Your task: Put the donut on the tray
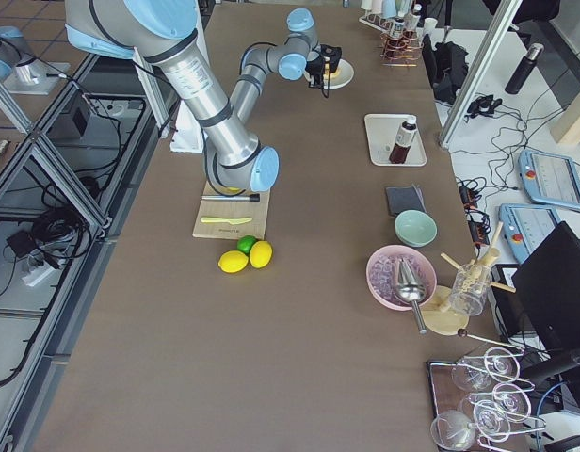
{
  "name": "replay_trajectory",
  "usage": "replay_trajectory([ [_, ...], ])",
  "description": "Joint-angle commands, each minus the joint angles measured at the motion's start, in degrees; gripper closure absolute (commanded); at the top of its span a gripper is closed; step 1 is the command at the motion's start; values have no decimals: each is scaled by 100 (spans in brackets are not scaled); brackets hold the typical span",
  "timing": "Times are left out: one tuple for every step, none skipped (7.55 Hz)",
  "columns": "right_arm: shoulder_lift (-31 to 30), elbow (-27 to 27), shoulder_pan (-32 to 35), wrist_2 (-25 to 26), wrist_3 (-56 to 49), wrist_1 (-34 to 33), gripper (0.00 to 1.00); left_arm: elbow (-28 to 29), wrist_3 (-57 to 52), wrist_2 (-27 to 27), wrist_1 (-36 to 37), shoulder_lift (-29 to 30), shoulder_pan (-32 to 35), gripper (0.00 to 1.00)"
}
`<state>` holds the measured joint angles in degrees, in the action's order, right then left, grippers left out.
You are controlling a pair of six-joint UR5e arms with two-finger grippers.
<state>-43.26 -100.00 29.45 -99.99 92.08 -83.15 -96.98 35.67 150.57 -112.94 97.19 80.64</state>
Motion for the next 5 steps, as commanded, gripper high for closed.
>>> replay_trajectory([
  [1042,635,-464,522,502,-316,100,4,1221,-298,-947,63,-732,3],
  [1630,1318,-527,620,704,-308,100,4,1336,-326,-1053,107,-856,3],
  [2001,1786,-563,656,880,-281,100,-5,1450,-326,-1063,168,-918,3],
  [2110,1965,-667,926,960,-238,100,-57,1565,-335,-1063,212,-1058,3],
  [2146,2019,-721,1016,961,-237,100,-170,1662,-448,-1063,222,-1164,3],
])
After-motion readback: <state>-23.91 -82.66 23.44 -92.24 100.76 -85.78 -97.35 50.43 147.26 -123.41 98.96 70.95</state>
